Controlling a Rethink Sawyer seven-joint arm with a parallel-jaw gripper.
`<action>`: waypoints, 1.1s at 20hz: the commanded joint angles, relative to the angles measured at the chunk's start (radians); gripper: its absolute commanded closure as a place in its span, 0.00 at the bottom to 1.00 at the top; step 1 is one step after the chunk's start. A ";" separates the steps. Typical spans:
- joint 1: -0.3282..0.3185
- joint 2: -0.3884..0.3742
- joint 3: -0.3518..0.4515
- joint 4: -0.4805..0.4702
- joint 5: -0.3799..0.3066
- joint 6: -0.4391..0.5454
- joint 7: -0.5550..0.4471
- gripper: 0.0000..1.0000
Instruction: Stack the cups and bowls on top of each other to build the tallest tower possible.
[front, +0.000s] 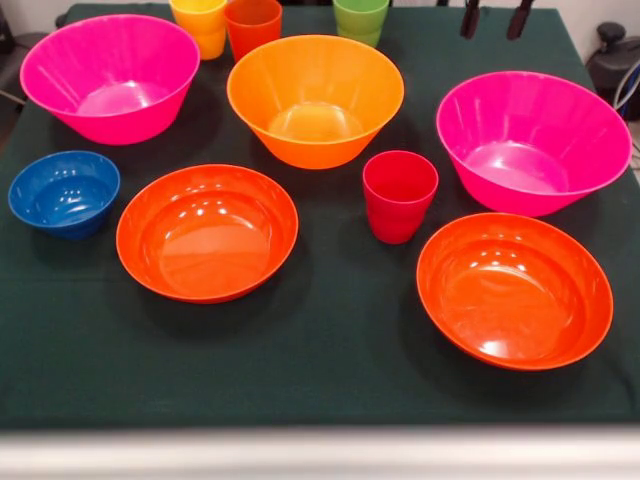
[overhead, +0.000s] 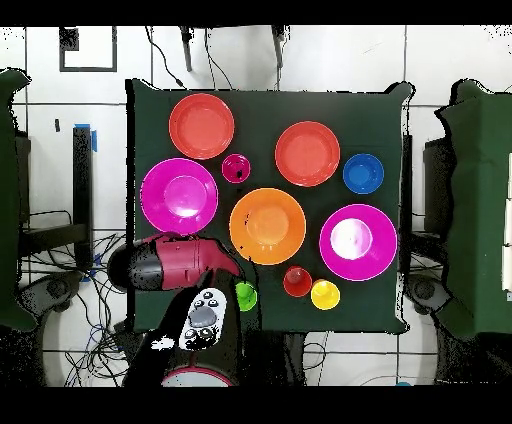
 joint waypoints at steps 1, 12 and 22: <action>0.003 0.017 0.029 0.058 -0.026 -0.103 0.166 0.00; -0.106 -0.060 0.067 0.005 -0.042 0.023 0.047 0.00; -0.191 -0.002 0.089 -0.155 -0.050 0.129 -0.009 0.00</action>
